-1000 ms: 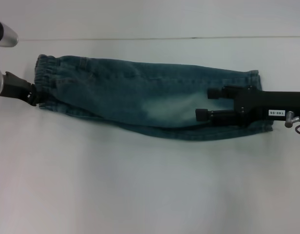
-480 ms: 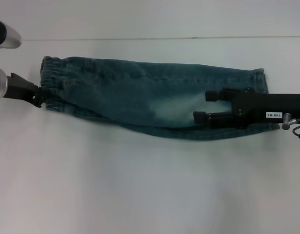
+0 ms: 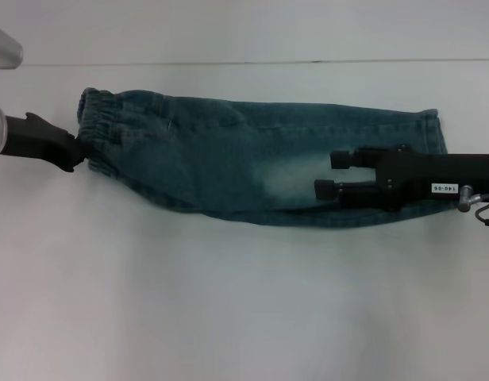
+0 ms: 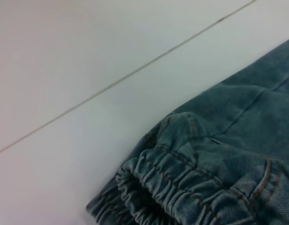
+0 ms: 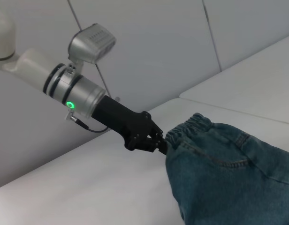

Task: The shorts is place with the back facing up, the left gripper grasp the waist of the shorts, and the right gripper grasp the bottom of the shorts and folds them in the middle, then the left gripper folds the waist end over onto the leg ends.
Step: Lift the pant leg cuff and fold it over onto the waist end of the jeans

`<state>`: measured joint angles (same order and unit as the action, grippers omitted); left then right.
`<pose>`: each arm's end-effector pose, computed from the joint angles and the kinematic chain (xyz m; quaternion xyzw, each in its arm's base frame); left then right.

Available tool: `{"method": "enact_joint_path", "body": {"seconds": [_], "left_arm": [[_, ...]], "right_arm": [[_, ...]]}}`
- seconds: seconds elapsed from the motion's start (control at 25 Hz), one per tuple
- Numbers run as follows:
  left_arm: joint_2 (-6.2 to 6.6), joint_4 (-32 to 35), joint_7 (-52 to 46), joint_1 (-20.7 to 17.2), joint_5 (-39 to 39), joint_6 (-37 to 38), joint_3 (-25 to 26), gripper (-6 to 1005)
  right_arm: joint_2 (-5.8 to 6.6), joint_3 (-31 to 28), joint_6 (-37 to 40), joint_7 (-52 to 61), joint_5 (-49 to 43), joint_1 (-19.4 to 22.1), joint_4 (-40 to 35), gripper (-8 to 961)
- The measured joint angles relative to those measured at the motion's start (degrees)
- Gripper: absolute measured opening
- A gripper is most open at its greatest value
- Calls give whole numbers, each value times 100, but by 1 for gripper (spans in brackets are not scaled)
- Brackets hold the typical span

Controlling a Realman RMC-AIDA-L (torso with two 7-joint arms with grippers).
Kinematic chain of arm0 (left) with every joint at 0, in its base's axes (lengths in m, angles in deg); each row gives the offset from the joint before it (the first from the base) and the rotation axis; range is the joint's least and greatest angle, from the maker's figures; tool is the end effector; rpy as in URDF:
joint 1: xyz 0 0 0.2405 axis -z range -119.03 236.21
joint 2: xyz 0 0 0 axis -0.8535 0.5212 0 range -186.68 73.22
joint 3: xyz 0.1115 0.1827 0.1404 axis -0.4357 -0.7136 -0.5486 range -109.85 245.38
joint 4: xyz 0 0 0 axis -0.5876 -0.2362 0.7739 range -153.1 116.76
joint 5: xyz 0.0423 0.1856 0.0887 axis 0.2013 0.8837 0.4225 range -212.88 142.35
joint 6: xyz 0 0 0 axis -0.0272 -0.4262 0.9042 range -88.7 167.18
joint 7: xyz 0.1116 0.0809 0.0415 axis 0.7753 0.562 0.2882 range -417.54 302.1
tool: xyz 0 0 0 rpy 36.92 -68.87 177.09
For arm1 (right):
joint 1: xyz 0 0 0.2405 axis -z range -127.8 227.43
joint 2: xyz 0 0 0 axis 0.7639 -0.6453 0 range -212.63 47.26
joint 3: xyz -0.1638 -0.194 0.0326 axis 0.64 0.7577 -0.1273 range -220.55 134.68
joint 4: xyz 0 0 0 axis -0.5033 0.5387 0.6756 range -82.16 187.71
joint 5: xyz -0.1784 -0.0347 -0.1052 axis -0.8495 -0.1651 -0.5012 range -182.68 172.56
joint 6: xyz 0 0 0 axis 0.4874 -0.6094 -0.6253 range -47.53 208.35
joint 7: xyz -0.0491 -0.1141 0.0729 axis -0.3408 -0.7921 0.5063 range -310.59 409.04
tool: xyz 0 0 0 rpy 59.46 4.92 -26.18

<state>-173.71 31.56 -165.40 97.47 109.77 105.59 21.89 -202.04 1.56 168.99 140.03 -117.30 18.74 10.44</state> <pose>-0.2751 0.4135 0.0436 -0.9126 -0.2815 0.0475 0.2925 0.2417 0.3412 0.0025 -0.9299 0.2582 0.2402 0.1048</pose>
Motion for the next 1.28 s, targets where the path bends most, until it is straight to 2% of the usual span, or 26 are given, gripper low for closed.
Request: {"method": "enact_joint_path", "body": {"seconds": [0.08, 0.24, 0.52, 0.68, 0.8, 1.0, 1.12, 1.28], "left_arm": [[-34, 256, 5, -59, -19, 218, 1, 52], [-18, 488, 6, -103, -130, 498, 19, 48], [101, 1067, -140, -41, -259, 1371, 219, 48], [114, 1737, -404, 112, -284, 2051, 309, 48], [113, 2078, -567, 254, -290, 2434, 306, 49], [109, 2404, -769, 679, -297, 2870, 307, 49], [107, 2499, -826, 902, -301, 3013, 301, 49], [90, 2688, -890, 1179, -301, 3185, 292, 49]], "right_arm": [[0, 6, -66, 3, 0, -4, 14, 846], [20, 50, -363, 41, 0, -90, 251, 806], [-25, 63, -1186, -258, 132, -282, 796, 485], [-59, 64, -2131, -785, 719, -383, 1409, 315], [-83, 70, -2750, -1643, 1606, -478, 2110, 194], [-136, 11, -3140, -4235, 3613, -779, 3553, 12], [-180, -1, -3252, -5629, 4510, -1115, 4340, 12], [-216, -52, -3708, -6483, 4623, -1697, 4996, 13]]}}
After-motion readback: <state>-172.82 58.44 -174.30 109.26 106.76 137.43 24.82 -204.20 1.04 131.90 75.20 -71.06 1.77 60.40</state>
